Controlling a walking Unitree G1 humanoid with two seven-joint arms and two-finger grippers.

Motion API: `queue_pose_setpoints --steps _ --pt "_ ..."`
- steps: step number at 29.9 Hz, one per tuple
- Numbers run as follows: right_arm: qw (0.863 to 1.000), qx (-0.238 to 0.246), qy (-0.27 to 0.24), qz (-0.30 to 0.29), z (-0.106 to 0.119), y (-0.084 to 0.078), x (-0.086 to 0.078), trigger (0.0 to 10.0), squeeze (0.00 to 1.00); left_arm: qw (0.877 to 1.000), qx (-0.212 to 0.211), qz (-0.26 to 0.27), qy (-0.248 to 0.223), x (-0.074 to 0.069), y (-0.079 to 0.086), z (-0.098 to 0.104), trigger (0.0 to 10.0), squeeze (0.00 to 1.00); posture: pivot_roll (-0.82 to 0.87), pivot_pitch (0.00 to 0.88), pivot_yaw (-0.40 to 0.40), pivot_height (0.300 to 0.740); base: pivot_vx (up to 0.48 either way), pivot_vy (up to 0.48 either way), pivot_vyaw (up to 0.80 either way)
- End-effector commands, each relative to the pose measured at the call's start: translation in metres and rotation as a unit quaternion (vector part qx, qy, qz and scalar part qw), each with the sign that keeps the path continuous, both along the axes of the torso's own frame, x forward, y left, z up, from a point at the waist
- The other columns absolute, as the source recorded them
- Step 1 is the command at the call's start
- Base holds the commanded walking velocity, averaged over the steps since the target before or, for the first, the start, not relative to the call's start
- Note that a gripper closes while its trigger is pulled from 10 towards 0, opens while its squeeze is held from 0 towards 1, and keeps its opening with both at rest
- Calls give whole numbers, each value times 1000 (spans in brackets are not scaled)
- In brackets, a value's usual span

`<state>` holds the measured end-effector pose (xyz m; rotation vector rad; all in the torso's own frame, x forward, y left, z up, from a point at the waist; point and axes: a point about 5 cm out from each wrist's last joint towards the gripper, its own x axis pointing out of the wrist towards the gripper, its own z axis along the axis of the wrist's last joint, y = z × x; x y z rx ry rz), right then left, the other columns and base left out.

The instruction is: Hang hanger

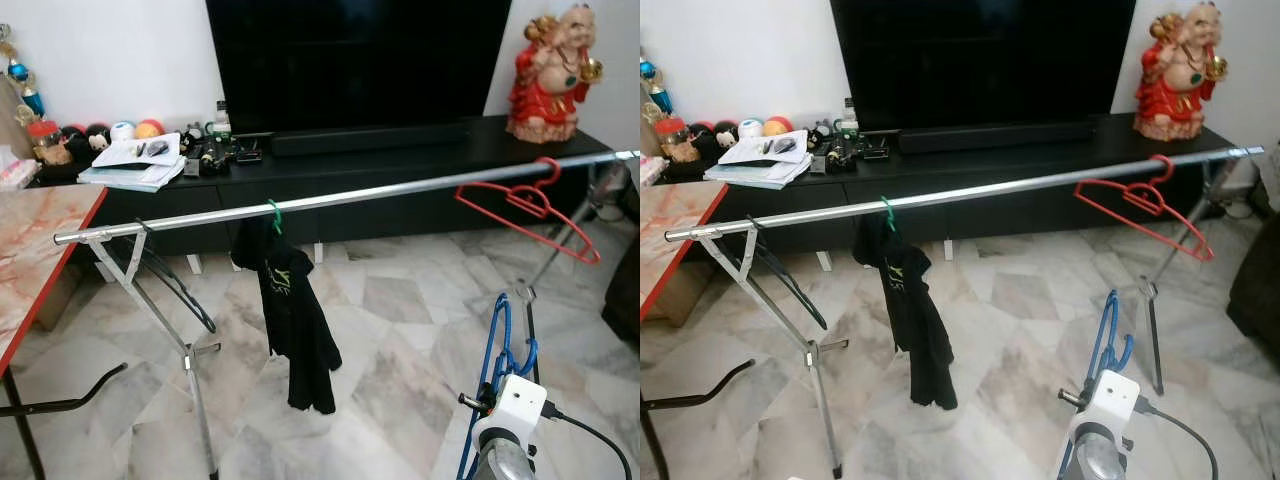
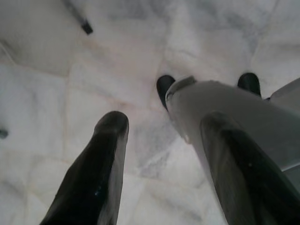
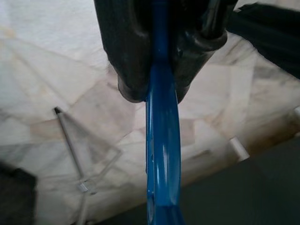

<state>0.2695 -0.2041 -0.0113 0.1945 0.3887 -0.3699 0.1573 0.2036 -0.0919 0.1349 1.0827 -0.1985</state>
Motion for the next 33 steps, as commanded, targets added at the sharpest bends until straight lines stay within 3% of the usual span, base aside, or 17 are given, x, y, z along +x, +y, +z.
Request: queue_pose_setpoints --steps 1,23,33 --pt "1000 -4 -1 3 3 -1 3 10000 0 1000 3 9 8 -3 2 -1 10000 0 -92 32 31 740 334 0 0" --pt "1000 -16 3 -2 5 -5 6 10000 0 1000 3 10 10 -3 4 -1 10000 0 -85 38 39 740 336 0 0" --pt "1000 -19 -7 -3 14 -5 15 10000 0 1000 19 3 9 -3 6 -1 10000 0 -83 37 41 740 227 0 0"
